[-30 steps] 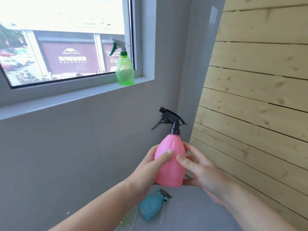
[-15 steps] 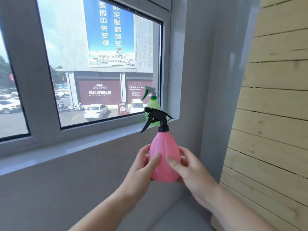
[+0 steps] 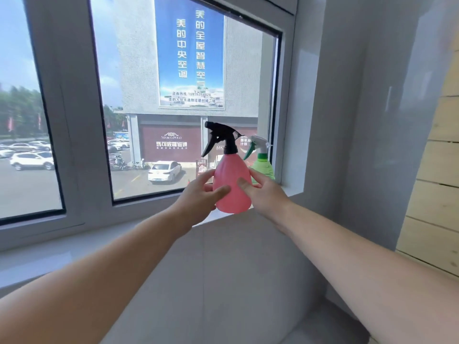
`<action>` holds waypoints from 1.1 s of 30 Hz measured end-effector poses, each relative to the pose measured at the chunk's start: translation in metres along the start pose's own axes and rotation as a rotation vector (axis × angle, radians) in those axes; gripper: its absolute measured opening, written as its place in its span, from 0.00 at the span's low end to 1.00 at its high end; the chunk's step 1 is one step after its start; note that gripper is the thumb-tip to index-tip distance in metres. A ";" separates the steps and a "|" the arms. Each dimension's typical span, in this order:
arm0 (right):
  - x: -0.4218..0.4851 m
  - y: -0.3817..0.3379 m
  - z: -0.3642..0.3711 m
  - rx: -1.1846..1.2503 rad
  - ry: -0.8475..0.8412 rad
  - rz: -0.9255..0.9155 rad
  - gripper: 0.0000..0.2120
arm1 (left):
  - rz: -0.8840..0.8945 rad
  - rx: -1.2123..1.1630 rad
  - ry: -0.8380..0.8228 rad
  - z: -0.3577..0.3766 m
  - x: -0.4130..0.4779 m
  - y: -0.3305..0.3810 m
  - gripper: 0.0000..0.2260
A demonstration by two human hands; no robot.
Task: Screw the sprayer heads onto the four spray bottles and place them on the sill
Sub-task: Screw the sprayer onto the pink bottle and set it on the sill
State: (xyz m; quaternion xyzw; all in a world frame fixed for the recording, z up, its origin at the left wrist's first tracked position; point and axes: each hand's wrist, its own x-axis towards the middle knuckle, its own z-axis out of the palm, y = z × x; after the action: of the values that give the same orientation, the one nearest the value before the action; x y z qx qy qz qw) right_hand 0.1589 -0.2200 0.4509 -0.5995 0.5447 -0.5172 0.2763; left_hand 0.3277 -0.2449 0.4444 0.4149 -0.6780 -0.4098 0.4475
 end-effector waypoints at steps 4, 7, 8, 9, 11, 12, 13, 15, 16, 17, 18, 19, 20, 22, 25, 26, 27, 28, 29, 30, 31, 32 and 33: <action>0.019 0.014 0.012 -0.002 0.011 0.020 0.25 | -0.029 0.052 0.009 -0.003 0.023 -0.013 0.27; 0.028 0.024 0.018 -0.001 0.027 0.049 0.27 | -0.044 0.074 0.016 -0.001 0.035 -0.023 0.28; 0.030 0.026 0.019 -0.001 0.030 0.051 0.27 | -0.043 0.080 0.019 0.000 0.039 -0.026 0.28; 0.033 0.029 0.019 -0.003 0.032 0.054 0.27 | -0.044 0.089 0.020 0.002 0.042 -0.029 0.28; 0.036 0.032 0.019 -0.013 0.033 0.060 0.27 | -0.050 0.117 0.024 0.002 0.048 -0.032 0.30; 0.038 0.033 0.019 -0.016 0.037 0.063 0.27 | -0.052 0.134 0.025 0.002 0.051 -0.033 0.31; 0.041 0.035 0.020 -0.020 0.039 0.064 0.27 | -0.054 0.148 0.028 0.002 0.053 -0.034 0.31; 0.045 0.036 0.021 -0.036 0.040 0.062 0.28 | -0.055 0.175 0.036 0.002 0.057 -0.034 0.32; 0.045 0.036 0.022 -0.044 0.038 0.061 0.28 | -0.057 0.189 0.036 0.002 0.058 -0.034 0.32; 0.046 0.036 0.023 -0.052 0.033 0.062 0.29 | -0.059 0.203 0.037 0.002 0.059 -0.033 0.32; 0.046 0.036 0.024 -0.063 0.030 0.066 0.29 | -0.058 0.216 0.042 0.002 0.060 -0.033 0.32; 0.046 0.035 0.025 -0.076 0.029 0.072 0.29 | -0.061 0.223 0.044 0.001 0.060 -0.033 0.32; 0.045 0.034 0.025 -0.092 0.028 0.075 0.30 | -0.065 0.228 0.043 0.001 0.060 -0.032 0.33; 0.042 0.032 0.024 -0.131 0.025 0.075 0.30 | -0.076 0.231 0.038 0.001 0.058 -0.030 0.33; 0.037 0.030 0.021 -0.149 0.022 0.069 0.32 | -0.089 0.229 0.045 0.001 0.055 -0.027 0.35; 0.035 0.030 0.019 -0.149 0.022 0.062 0.32 | -0.088 0.227 0.050 0.001 0.053 -0.026 0.35; 0.032 0.030 0.017 -0.146 0.023 0.059 0.31 | -0.085 0.223 0.053 0.001 0.052 -0.027 0.35; 0.028 0.030 0.014 -0.144 0.025 0.057 0.31 | -0.083 0.224 0.058 0.000 0.051 -0.027 0.35; 0.024 0.030 0.011 -0.143 0.028 0.060 0.30 | -0.085 0.228 0.069 0.000 0.050 -0.027 0.35; 0.019 0.032 0.007 -0.140 0.031 0.062 0.29 | -0.087 0.235 0.088 -0.001 0.048 -0.026 0.36; 0.014 0.033 0.004 -0.136 0.033 0.065 0.29 | -0.090 0.243 0.112 -0.003 0.046 -0.024 0.36; 0.009 0.035 0.000 -0.131 0.034 0.069 0.29 | -0.089 0.249 0.140 -0.005 0.043 -0.022 0.36; 0.003 0.037 -0.004 -0.127 0.032 0.072 0.29 | -0.090 0.248 0.168 -0.007 0.040 -0.019 0.36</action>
State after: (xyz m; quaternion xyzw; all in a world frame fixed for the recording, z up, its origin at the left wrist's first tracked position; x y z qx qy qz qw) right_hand 0.1412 -0.2310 0.4200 -0.5875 0.6019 -0.4811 0.2473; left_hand 0.3277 -0.2893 0.4395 0.5297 -0.6644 -0.3063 0.4291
